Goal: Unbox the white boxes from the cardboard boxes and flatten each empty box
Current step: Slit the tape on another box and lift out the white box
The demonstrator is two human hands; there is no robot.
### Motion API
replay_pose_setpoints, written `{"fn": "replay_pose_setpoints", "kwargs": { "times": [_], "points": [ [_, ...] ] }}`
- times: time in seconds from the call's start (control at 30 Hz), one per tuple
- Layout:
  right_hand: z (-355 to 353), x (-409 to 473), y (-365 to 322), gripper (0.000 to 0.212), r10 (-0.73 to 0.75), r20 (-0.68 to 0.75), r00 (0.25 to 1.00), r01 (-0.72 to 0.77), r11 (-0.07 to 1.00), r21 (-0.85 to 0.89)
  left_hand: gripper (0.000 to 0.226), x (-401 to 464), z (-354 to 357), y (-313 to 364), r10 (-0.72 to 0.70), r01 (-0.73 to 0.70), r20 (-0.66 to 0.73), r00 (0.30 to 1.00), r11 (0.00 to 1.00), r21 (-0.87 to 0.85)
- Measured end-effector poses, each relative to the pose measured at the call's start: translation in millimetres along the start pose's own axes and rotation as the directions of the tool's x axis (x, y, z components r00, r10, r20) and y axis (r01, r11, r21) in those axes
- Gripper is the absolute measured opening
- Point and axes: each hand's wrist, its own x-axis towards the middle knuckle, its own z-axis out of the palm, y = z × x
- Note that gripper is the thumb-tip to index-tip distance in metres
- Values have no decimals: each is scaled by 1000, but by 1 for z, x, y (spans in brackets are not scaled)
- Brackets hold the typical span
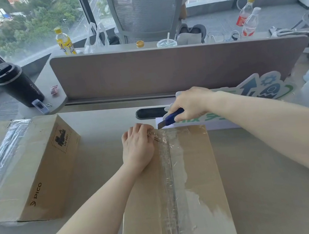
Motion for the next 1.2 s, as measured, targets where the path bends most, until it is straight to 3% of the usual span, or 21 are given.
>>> {"fn": "replay_pose_setpoints", "kwargs": {
  "times": [0.27,0.53,0.83,0.9,0.97,1.07,1.2],
  "points": [
    [-9,-9,2,18,-21,59,998,24,998,-50,22,1,0,0,-2,2,8,1000,1000,15],
    [1,-21,11,26,-11,53,999,16,995,-95,23,2,-1,0,-13,12,16,1000,1000,14],
    [2,-51,20,26,88,86,992,-70,977,-199,23,2,1,-1,-9,9,16,1000,1000,9],
    [5,-64,7,23,201,-44,979,-203,977,-62,24,2,1,-1,-13,13,22,1000,1000,2],
    [13,-78,-17,19,386,-135,912,-343,902,262,26,3,1,-2,-24,24,34,999,999,-21],
    [29,-88,-74,14,485,6,874,-409,730,548,33,1,-5,0,-42,47,54,998,994,-97],
    [42,-72,-129,17,573,75,816,-503,640,581,50,-14,-17,-7,30,-25,132,991,999,-38]
  ]
}}
